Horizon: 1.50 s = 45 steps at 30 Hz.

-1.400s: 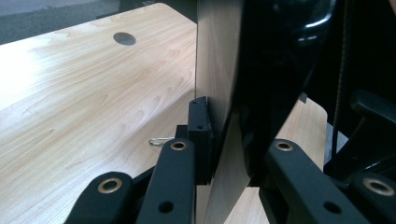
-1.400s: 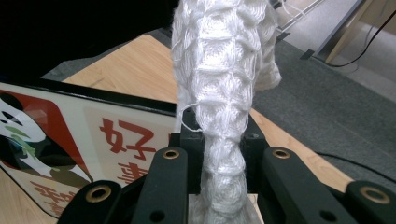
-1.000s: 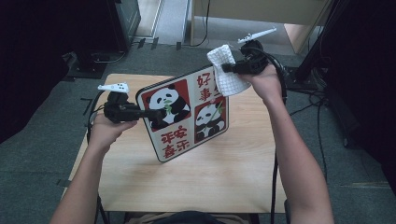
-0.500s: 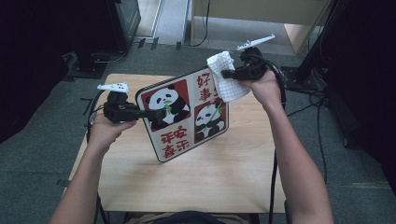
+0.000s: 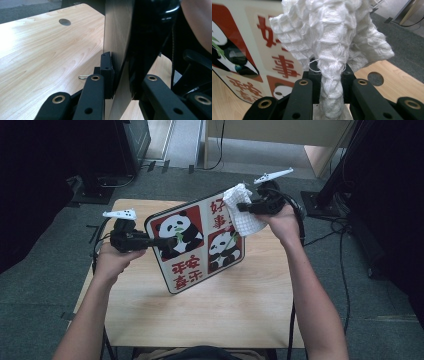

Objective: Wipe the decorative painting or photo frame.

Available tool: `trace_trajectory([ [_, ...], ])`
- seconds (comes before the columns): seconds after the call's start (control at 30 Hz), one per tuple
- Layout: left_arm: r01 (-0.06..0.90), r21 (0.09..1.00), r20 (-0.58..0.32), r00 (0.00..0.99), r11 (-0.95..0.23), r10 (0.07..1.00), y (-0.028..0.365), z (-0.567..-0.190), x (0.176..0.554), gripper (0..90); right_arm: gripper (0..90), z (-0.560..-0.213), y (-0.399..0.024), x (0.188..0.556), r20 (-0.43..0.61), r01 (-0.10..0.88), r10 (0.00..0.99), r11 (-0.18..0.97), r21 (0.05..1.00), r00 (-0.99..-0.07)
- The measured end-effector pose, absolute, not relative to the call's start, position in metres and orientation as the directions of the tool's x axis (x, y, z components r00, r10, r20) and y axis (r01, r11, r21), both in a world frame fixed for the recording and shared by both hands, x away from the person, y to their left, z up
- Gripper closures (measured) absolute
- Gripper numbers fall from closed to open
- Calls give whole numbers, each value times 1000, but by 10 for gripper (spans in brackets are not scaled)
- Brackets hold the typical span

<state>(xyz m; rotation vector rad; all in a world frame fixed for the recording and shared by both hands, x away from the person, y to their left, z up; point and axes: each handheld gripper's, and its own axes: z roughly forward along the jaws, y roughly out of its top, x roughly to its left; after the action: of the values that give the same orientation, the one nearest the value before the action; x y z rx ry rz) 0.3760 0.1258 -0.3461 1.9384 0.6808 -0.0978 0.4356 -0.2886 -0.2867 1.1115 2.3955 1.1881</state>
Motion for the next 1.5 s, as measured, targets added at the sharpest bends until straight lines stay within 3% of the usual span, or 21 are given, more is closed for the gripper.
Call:
trace_trajectory([
  [1.5,501,811,-372,840,-302,395,128,-348,377,787,776,-338,-294,423,152,542,723,343,767,-674],
])
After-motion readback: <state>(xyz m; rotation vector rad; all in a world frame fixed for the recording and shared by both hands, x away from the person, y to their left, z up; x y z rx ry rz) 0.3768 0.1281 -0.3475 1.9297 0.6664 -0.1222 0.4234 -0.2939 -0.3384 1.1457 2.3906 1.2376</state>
